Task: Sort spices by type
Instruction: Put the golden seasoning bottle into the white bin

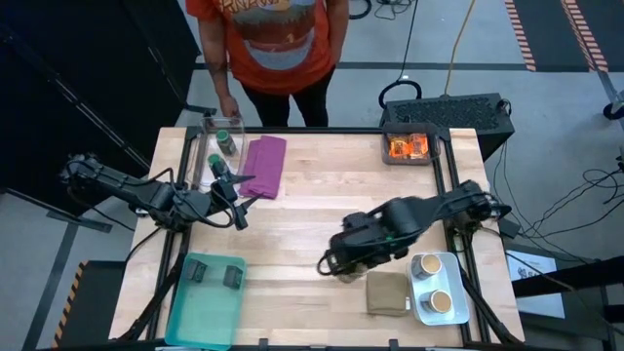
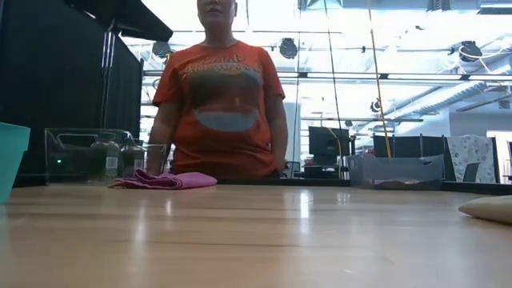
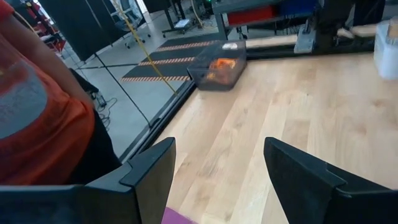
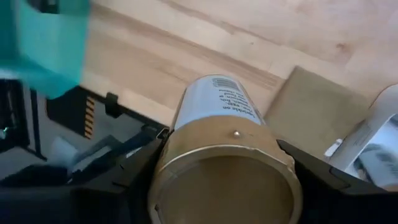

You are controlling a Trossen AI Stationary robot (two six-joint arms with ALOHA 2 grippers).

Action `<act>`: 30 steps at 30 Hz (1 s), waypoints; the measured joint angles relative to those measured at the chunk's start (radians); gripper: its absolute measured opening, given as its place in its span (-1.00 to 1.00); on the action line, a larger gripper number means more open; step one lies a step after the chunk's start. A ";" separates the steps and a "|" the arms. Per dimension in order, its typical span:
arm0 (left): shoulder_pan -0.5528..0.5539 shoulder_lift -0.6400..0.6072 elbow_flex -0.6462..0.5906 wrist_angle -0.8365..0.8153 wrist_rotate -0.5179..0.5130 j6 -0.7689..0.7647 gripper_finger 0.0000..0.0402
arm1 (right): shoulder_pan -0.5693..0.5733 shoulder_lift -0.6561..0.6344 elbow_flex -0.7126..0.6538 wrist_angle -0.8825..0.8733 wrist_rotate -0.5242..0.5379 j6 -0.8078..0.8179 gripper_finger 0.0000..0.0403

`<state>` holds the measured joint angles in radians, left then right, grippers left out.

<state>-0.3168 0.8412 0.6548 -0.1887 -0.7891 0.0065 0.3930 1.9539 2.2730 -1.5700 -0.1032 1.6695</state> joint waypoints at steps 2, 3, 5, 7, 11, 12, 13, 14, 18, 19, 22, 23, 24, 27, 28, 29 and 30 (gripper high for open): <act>0.000 0.001 0.000 -0.014 0.000 -0.001 0.25 | 0.021 -0.027 0.000 -0.002 0.010 -0.016 0.22; 0.000 0.002 0.000 -0.014 0.000 -0.001 0.25 | 0.032 -0.037 0.000 -0.004 0.008 -0.031 0.22; 0.000 0.002 0.000 -0.015 0.000 -0.001 0.25 | 0.051 -0.051 -0.001 0.000 0.002 -0.037 0.22; 0.000 0.002 0.000 -0.016 0.000 -0.002 0.25 | 0.066 -0.074 -0.026 0.002 0.005 -0.030 0.22; 0.000 0.002 0.000 -0.016 0.000 -0.009 0.25 | 0.084 -0.134 -0.150 -0.001 0.004 0.016 0.22; 0.000 0.002 0.000 -0.016 0.000 -0.012 0.25 | 0.087 -0.150 -0.193 0.000 -0.017 0.017 0.22; 0.000 0.002 0.000 -0.016 0.000 -0.016 0.25 | 0.091 -0.168 -0.240 0.000 -0.044 0.018 0.22; 0.000 0.002 0.000 -0.016 0.000 -0.021 0.25 | 0.095 -0.189 -0.285 0.000 -0.070 0.022 0.22; 0.000 0.002 0.000 -0.021 0.000 -0.027 0.25 | 0.131 -0.326 -0.440 -0.002 -0.131 0.110 0.22; 0.000 0.002 0.000 -0.028 0.000 -0.028 0.25 | 0.147 -0.365 -0.474 -0.002 -0.130 0.138 0.22; 0.000 0.002 -0.001 -0.043 0.000 -0.033 0.25 | 0.214 -0.481 -0.577 -0.002 -0.118 0.251 0.22; 0.000 0.002 -0.004 -0.042 0.000 -0.047 0.25 | 0.240 -0.517 -0.608 -0.001 -0.110 0.291 0.22; 0.000 0.002 -0.006 -0.046 0.000 -0.054 0.25 | 0.266 -0.554 -0.639 0.001 -0.106 0.327 0.22; 0.000 0.002 -0.006 -0.064 0.000 -0.088 0.25 | 0.339 -0.653 -0.738 -0.005 -0.112 0.401 0.22; 0.000 0.002 -0.006 -0.073 0.000 -0.103 0.25 | 0.360 -0.676 -0.767 -0.009 -0.115 0.409 0.22; 0.000 0.002 -0.006 -0.083 0.000 -0.112 0.25 | 0.378 -0.692 -0.793 -0.006 -0.116 0.411 0.22; 0.000 0.002 -0.006 -0.097 0.000 -0.125 0.25 | 0.393 -0.706 -0.813 -0.002 -0.118 0.412 0.22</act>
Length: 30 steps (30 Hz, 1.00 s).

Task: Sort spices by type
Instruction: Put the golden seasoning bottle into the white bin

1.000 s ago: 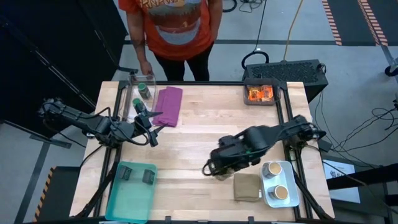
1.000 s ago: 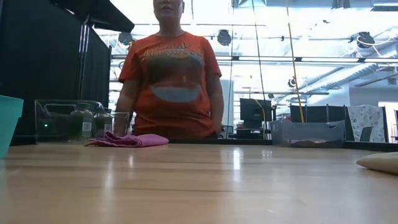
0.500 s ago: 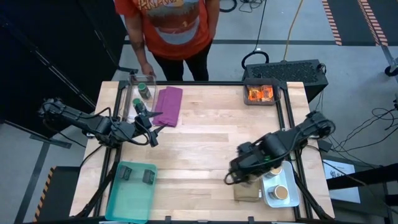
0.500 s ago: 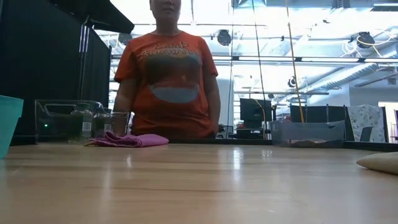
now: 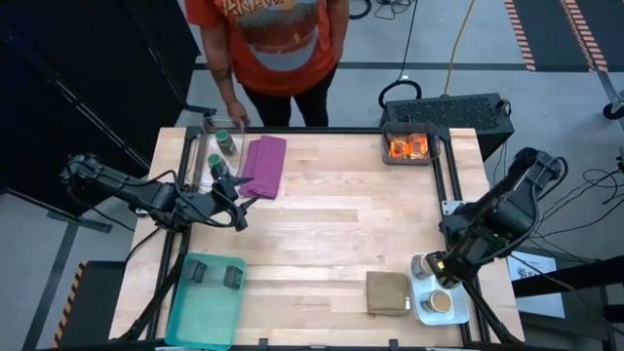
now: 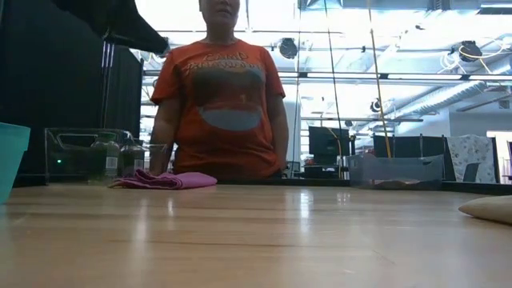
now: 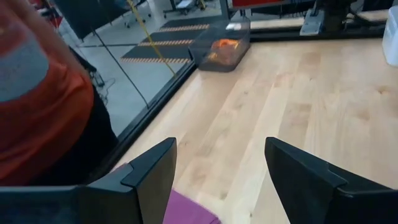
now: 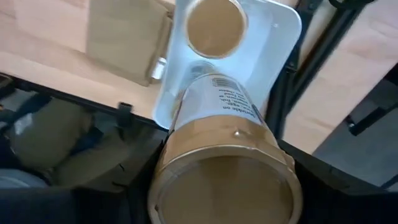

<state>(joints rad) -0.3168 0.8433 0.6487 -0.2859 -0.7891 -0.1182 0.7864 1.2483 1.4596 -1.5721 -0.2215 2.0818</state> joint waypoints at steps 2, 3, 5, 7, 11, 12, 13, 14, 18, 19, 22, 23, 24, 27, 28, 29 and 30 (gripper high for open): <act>0.000 0.000 0.000 -0.016 0.000 -0.006 0.25 | 0.025 -0.031 -0.037 0.006 -0.016 0.007 0.22; 0.000 0.000 0.000 -0.017 0.000 -0.006 0.25 | 0.038 -0.046 -0.053 0.003 -0.017 0.016 0.22; 0.000 0.000 0.000 -0.015 0.000 -0.006 0.25 | 0.061 -0.065 -0.089 -0.003 -0.020 0.011 0.22; 0.000 0.000 0.000 -0.008 -0.007 -0.002 0.25 | 0.083 -0.065 -0.127 0.000 -0.047 -0.021 0.22; 0.001 0.000 0.000 -0.005 -0.076 0.003 0.25 | 0.128 -0.063 -0.195 0.002 -0.037 -0.028 0.22; 0.001 0.000 0.000 -0.006 -0.098 0.010 0.25 | 0.135 -0.061 -0.209 0.000 -0.017 -0.029 0.22; 0.001 0.000 0.004 -0.008 -0.111 0.021 0.25 | 0.139 -0.057 -0.224 0.002 -0.013 -0.033 0.22; 0.002 0.000 0.009 -0.006 -0.120 0.026 0.25 | 0.140 -0.052 -0.238 0.005 -0.014 -0.041 0.22; 0.001 0.000 0.028 -0.004 -0.131 0.035 0.25 | 0.140 -0.050 -0.276 0.025 -0.015 -0.064 0.22; 0.001 0.000 0.031 0.000 -0.132 0.049 0.25 | 0.140 -0.050 -0.279 0.030 -0.015 -0.069 0.22; 0.001 0.000 0.033 0.033 -0.132 0.076 0.25 | 0.140 -0.050 -0.279 0.029 -0.014 -0.069 0.22; 0.001 0.000 0.033 0.040 -0.132 0.084 0.25 | 0.140 -0.050 -0.279 0.030 -0.012 -0.064 0.22; 0.001 0.000 0.033 0.048 -0.132 0.096 0.25 | 0.139 -0.050 -0.279 0.032 -0.010 -0.056 0.22; 0.001 0.000 0.034 0.048 -0.132 0.101 0.25 | 0.140 -0.046 -0.279 0.042 0.004 -0.044 0.22; 0.001 0.000 0.034 0.046 -0.132 0.101 0.25 | 0.140 -0.045 -0.279 0.048 0.019 -0.043 0.22; 0.001 0.000 0.034 0.042 -0.132 0.100 0.25 | 0.140 -0.045 -0.279 0.056 0.040 -0.041 0.22; 0.001 0.000 0.034 0.036 -0.132 0.098 0.25 | 0.139 -0.044 -0.279 0.060 0.057 -0.036 0.22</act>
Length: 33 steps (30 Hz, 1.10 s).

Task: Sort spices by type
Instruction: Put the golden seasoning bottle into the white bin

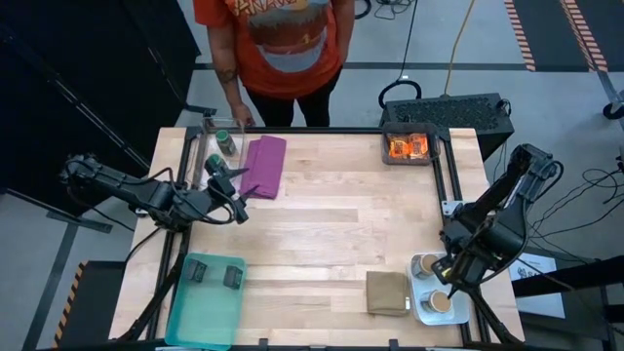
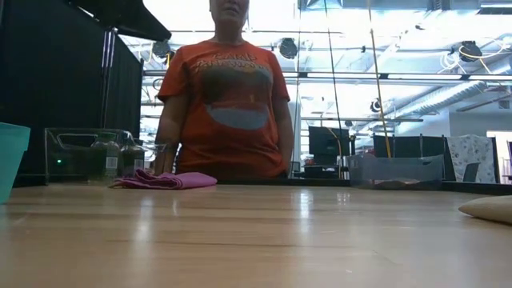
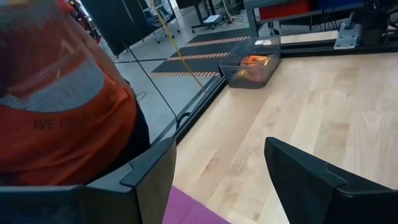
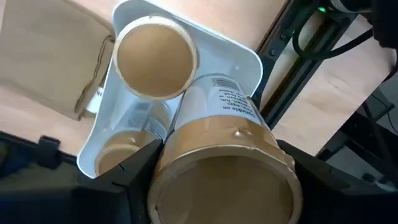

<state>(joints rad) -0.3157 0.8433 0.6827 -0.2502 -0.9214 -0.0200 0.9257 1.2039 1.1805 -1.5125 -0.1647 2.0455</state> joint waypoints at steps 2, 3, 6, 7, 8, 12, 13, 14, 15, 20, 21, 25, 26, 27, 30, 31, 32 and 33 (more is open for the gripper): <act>-0.001 0.000 0.000 -0.011 0.004 -0.009 0.25 | 0.000 0.003 0.000 0.000 0.011 0.010 0.22; -0.002 0.000 0.000 -0.018 0.005 -0.021 0.25 | 0.000 0.006 0.000 0.000 0.011 0.014 0.22; -0.003 0.000 0.000 -0.033 0.009 -0.026 0.25 | 0.000 0.018 0.000 0.024 0.010 0.008 0.22; -0.004 0.000 0.000 -0.034 0.009 -0.027 0.25 | 0.000 0.022 0.000 0.038 0.009 0.001 0.22; -0.005 0.000 0.000 -0.036 0.009 -0.027 0.25 | 0.000 0.027 0.000 0.047 0.007 -0.004 0.22; -0.006 0.000 0.000 -0.039 0.011 -0.027 0.25 | 0.000 0.046 0.000 0.044 0.005 -0.009 0.22; -0.006 0.000 0.000 -0.039 0.011 -0.027 0.25 | 0.000 0.050 0.000 0.044 0.005 -0.012 0.22; -0.006 0.000 0.000 -0.041 0.012 -0.031 0.25 | 0.000 0.055 0.000 0.044 0.005 -0.016 0.22; -0.006 0.000 0.000 -0.043 0.012 -0.040 0.25 | 0.000 0.060 0.000 0.045 0.005 -0.018 0.22; -0.006 0.000 0.000 -0.048 0.012 -0.051 0.25 | 0.000 0.088 0.000 0.057 0.006 -0.036 0.22; -0.006 0.000 0.000 -0.048 0.012 -0.051 0.25 | 0.000 0.094 0.000 0.065 0.006 -0.040 0.22; -0.006 0.000 0.000 -0.048 0.012 -0.051 0.25 | 0.000 0.118 0.000 0.088 0.007 -0.050 0.22; -0.006 0.000 0.000 -0.048 0.012 -0.051 0.25 | 0.000 0.123 0.000 0.090 0.007 -0.053 0.22; -0.006 0.000 0.000 -0.048 0.012 -0.051 0.25 | 0.000 0.128 0.000 0.094 0.007 -0.053 0.22; -0.006 0.000 0.000 -0.048 0.012 -0.051 0.25 | 0.000 0.145 0.000 0.099 0.007 -0.057 0.22; -0.006 0.000 0.000 -0.048 0.012 -0.051 0.25 | 0.000 0.150 0.000 0.100 0.008 -0.060 0.22; -0.006 0.000 0.000 -0.048 0.012 -0.051 0.25 | 0.000 0.157 0.000 0.100 0.008 -0.066 0.22; -0.006 0.000 0.000 -0.048 0.012 -0.051 0.25 | 0.000 0.164 0.000 0.102 0.008 -0.073 0.22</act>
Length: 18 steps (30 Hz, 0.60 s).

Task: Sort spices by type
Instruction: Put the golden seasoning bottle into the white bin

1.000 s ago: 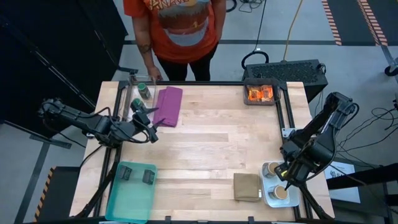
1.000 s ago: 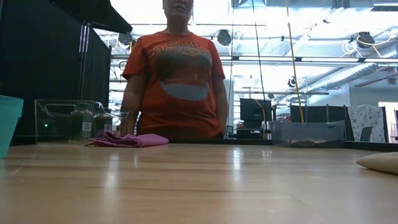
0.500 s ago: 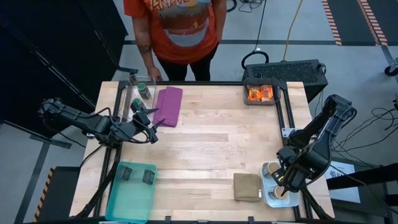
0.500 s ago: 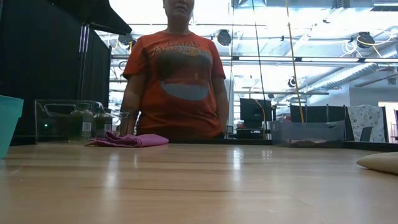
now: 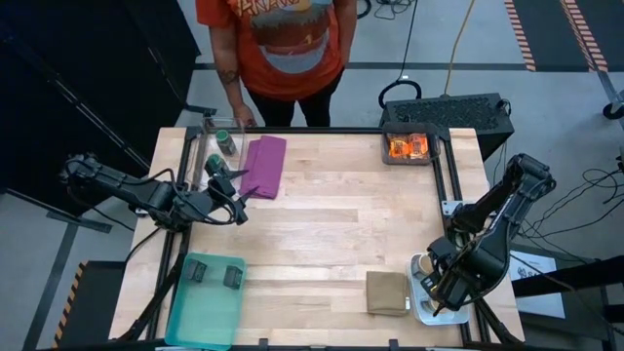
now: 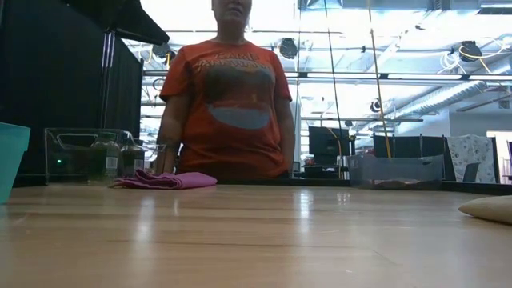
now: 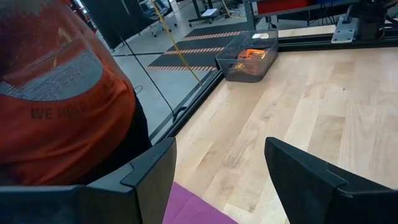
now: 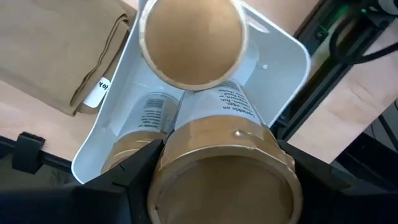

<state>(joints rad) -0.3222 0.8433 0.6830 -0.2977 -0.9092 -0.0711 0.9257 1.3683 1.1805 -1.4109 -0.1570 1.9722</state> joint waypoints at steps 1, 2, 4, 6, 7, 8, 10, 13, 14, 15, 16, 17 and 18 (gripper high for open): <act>0.000 0.000 0.000 0.000 0.000 0.000 0.25 | -0.001 0.008 0.000 0.005 0.000 -0.011 0.22; 0.000 0.000 0.000 0.000 0.000 0.000 0.25 | -0.001 0.016 0.000 0.010 0.000 -0.021 0.22; 0.000 0.000 0.000 0.000 0.000 0.000 0.25 | -0.002 0.029 0.000 0.011 0.001 -0.036 0.22; 0.000 0.000 0.000 0.000 0.000 0.000 0.25 | -0.002 0.041 0.000 0.009 0.001 -0.046 0.22; 0.001 0.000 0.000 0.000 0.000 0.000 0.25 | -0.002 0.048 0.000 0.010 0.001 -0.049 0.22; 0.001 0.000 0.000 0.000 0.000 0.000 0.25 | -0.002 0.054 0.000 0.011 0.002 -0.056 0.22; 0.001 0.000 0.000 0.000 0.000 0.000 0.25 | -0.002 0.067 0.000 0.010 0.002 -0.075 0.22; 0.001 0.000 0.000 0.000 0.000 0.000 0.25 | -0.002 0.087 0.000 0.010 0.002 -0.097 0.22; 0.001 0.000 0.000 0.000 0.000 0.000 0.25 | -0.002 0.092 0.000 0.011 0.002 -0.099 0.22; 0.001 0.000 0.000 0.000 0.000 0.000 0.25 | -0.002 0.093 0.000 0.014 0.003 -0.099 0.22; 0.001 0.000 0.000 0.000 0.000 0.000 0.25 | -0.002 0.094 0.000 0.016 0.003 -0.099 0.22; 0.001 0.000 0.000 0.001 0.000 0.000 0.25 | -0.002 0.094 0.000 0.021 0.003 -0.098 0.22; 0.001 0.000 0.000 0.002 0.000 0.001 0.25 | -0.002 0.094 0.000 0.022 0.003 -0.095 0.22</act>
<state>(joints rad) -0.3214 0.8433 0.6830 -0.2959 -0.9092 -0.0700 0.9241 1.4624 1.1801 -1.3888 -0.1539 1.8769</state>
